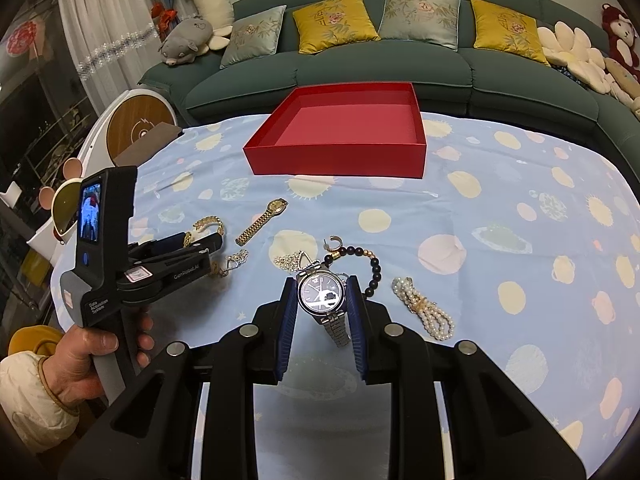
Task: Organize jewelry
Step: 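Lift the silver watch with the right tool while the left tool grasps the gold bangle, then carry watch and bangle into the red box and open both tools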
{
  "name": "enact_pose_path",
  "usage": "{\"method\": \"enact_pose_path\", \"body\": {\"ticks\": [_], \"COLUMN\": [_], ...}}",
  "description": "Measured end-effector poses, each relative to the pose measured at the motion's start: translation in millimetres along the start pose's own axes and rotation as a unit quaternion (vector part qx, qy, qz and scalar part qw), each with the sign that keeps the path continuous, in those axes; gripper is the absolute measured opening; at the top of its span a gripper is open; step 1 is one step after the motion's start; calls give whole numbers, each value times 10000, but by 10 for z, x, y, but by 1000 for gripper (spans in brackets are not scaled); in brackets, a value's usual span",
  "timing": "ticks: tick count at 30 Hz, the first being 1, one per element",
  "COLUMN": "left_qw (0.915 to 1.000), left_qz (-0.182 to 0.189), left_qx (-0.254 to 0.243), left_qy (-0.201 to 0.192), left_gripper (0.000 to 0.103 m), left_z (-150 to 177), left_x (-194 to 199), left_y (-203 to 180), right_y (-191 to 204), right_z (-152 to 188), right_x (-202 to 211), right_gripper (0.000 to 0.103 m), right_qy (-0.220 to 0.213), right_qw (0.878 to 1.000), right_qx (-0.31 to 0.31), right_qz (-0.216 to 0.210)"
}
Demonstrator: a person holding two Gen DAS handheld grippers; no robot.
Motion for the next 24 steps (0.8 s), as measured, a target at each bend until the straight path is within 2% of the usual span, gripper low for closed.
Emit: {"method": "enact_pose_path", "body": {"ticks": [6,9,13,18,24], "left_qw": [9983,9968,9940,9912,9918], "left_qz": [135,248,209,108,198], "left_qx": [-142,-188,-323,-610,-544], "left_qy": [-541,-735,-1024,-1166,-1142], "left_gripper": [53,53,53,53,53], "left_z": [-297,-521,-943,-1510,-2040], "left_x": [449,626,739,605,124], "left_y": [-24,-23,-18,-52,-62], "right_y": [105,137,127,39,-61], "right_z": [-220,-445,-857,-1437,-2042], "right_x": [64,100,110,-89,-532], "right_gripper": [24,24,24,24,24], "right_qy": [-316,-590,-901,-909,-816], "right_qw": [9995,9982,9957,9946,9941], "right_qx": [38,-10,-190,-465,-686], "right_qz": [-55,-74,-100,-166,-192]}}
Point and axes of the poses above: each gripper's, at about its wrist camera, not at the fingertips, and x roughly against the way its jaws point, y to its left, z to its underside, the point moved 4 cm from there along -x, roughly the way its jaws point, and after that the axes turned 12 degrees about -x, right-handed, at the moved point
